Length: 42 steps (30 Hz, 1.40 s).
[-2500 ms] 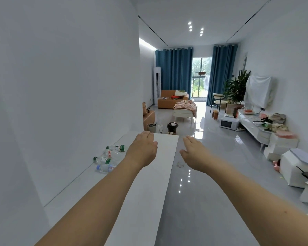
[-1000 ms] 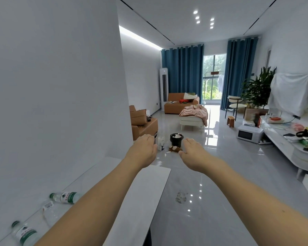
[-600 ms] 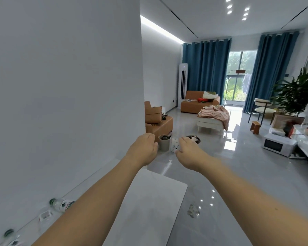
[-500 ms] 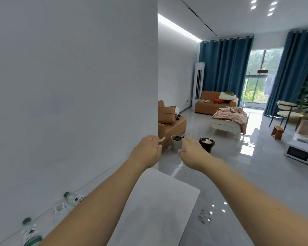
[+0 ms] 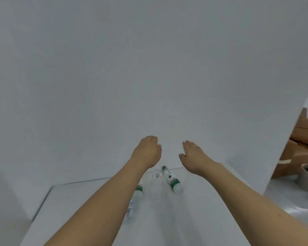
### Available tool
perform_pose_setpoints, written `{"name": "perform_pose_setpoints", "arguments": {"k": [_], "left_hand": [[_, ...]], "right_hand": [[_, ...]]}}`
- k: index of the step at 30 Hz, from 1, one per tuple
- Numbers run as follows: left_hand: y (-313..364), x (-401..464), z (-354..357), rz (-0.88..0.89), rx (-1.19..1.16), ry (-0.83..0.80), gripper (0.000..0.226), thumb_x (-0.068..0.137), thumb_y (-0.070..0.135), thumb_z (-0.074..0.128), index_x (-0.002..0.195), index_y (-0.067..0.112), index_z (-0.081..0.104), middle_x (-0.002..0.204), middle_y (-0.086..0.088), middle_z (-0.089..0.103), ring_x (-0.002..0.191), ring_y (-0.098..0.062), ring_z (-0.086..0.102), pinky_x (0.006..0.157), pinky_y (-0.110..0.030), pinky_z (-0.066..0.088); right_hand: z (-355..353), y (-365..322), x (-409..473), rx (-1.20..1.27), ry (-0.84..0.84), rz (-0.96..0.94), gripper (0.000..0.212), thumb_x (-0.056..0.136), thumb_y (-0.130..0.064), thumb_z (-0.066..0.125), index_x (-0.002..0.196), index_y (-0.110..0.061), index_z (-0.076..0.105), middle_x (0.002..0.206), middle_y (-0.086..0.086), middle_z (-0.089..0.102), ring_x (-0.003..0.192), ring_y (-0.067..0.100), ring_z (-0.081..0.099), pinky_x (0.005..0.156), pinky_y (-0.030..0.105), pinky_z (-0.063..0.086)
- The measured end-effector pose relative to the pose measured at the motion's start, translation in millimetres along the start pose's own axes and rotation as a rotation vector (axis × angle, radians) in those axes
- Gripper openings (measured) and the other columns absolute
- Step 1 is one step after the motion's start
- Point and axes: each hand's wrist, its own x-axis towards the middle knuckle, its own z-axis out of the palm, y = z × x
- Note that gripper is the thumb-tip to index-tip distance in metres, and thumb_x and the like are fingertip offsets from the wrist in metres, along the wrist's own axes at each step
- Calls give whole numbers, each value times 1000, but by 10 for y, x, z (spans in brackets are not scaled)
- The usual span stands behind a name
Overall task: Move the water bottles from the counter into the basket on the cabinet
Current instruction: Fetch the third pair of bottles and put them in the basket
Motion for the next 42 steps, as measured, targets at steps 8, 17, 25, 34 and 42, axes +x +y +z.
{"name": "perform_pose_setpoints", "arguments": {"k": [8, 17, 25, 34, 42], "left_hand": [[-1058, -168, -6, -332, 98, -38, 38, 103, 21, 36, 128, -3, 50, 130, -17, 53, 120, -32, 48, 97, -35, 38], [-2093, 402, 1217, -760, -164, -278, 18, 96, 23, 45, 99, 6, 52, 103, -10, 60, 87, -23, 54, 73, -27, 40], [-3110, 259, 2952, -1060, -300, -461, 69, 71, 67, 54, 114, 13, 54, 98, -3, 62, 90, -21, 63, 78, -33, 50], [-3608, 284, 3181, -1105, -798, -460, 69, 48, 59, 68, 103, 18, 67, 101, -6, 71, 89, -22, 69, 86, -41, 56], [-3482, 326, 3222, -1196, -513, -412, 56, 54, 69, 49, 91, 28, 60, 96, 0, 65, 91, -24, 61, 91, -45, 49]], "right_hand": [[771, -535, 720, 14, -199, -164, 58, 102, -26, 32, 151, -2, 15, 161, 15, 12, 147, 26, 11, 118, 36, 12], [2093, -323, 1949, 382, -393, 147, 47, 99, -27, 39, 139, -2, 37, 145, 16, 40, 131, 32, 39, 102, 38, 33], [3835, -259, 2903, 533, -429, 419, 42, 87, -29, 50, 119, -2, 45, 115, 18, 56, 102, 32, 57, 92, 44, 49], [4748, -295, 3388, 328, -238, 457, 67, 78, -47, 58, 126, -3, 42, 118, 15, 48, 107, 36, 50, 81, 39, 41], [4829, -182, 3395, 406, -189, 444, 69, 71, -52, 58, 121, -6, 47, 99, 5, 42, 101, 36, 51, 75, 37, 37]]}}
